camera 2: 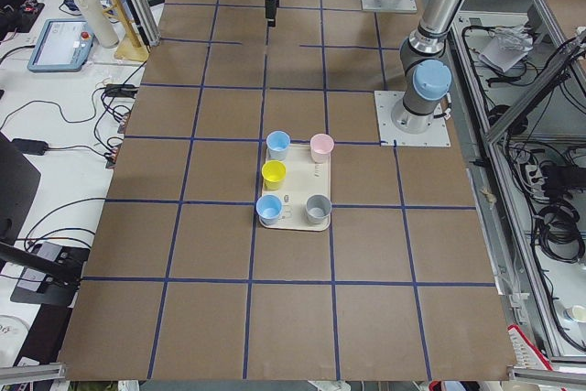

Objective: Transfer IKEA cup to right arm and place on rack

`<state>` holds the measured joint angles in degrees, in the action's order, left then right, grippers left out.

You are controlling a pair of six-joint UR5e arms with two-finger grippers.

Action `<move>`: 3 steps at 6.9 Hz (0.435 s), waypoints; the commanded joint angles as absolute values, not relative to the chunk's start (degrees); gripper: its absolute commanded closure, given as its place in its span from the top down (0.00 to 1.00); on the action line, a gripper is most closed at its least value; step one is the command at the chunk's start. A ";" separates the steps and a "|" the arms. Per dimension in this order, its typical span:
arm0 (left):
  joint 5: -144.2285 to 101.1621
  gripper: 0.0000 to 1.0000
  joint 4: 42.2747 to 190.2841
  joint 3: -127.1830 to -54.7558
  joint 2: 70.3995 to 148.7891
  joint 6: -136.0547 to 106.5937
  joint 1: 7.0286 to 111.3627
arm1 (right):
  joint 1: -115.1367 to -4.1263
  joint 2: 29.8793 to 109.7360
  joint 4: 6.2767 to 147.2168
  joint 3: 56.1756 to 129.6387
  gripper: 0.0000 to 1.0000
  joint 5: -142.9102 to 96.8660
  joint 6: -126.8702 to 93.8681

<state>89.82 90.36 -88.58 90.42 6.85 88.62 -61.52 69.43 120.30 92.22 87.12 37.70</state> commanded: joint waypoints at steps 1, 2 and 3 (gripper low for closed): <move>90.26 1.00 91.23 -88.24 90.00 6.94 88.59 | -61.52 68.99 120.32 92.37 0.27 87.19 37.71; 90.26 1.00 90.80 -88.24 90.00 6.86 88.59 | -61.52 68.99 120.32 92.46 0.37 87.10 37.71; 90.70 1.00 90.70 -88.24 90.00 6.86 88.59 | -61.52 68.73 120.41 92.63 0.49 87.10 37.71</move>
<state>90.34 90.86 -88.27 90.04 6.88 88.60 -61.52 68.96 120.34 92.46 87.13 37.71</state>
